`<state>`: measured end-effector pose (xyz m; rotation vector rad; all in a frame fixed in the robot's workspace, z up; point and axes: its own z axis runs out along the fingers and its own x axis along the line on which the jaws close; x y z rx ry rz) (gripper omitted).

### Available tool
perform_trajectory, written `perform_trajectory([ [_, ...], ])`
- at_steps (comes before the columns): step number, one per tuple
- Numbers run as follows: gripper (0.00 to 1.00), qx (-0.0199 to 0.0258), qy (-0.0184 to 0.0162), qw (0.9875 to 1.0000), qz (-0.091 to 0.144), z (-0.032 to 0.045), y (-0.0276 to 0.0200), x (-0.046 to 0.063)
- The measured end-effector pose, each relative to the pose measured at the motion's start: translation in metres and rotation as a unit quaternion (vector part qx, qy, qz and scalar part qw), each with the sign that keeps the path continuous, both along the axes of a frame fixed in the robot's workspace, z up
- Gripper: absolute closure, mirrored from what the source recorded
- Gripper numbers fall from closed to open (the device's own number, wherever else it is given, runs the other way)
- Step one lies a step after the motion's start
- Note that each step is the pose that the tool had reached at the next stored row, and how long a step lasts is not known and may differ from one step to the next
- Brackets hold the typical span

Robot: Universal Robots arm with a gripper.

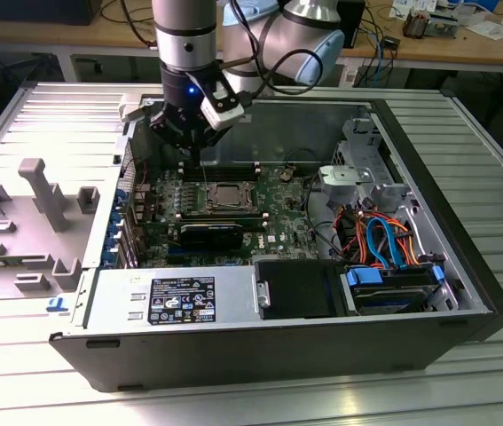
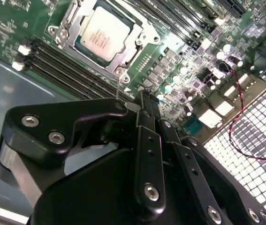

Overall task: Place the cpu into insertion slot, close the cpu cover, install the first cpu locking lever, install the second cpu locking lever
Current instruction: 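Install the first cpu locking lever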

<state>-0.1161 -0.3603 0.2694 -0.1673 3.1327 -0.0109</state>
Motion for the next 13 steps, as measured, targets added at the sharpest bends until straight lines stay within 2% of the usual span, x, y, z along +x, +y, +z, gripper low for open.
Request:
perform_trajectory([
  [2,0.89,0.0,0.0002,1.0,0.003,-0.0003,0.0066,0.0],
  [8,0.89,0.0,0.0006,0.9999,0.013,-0.001,0.0154,0.001],
  [9,0.89,0.0,0.0006,0.9999,0.015,-0.0011,0.0159,0.004],
  [13,0.89,0.0001,0.0007,0.9997,0.023,-0.0043,0.0173,0.027],
])
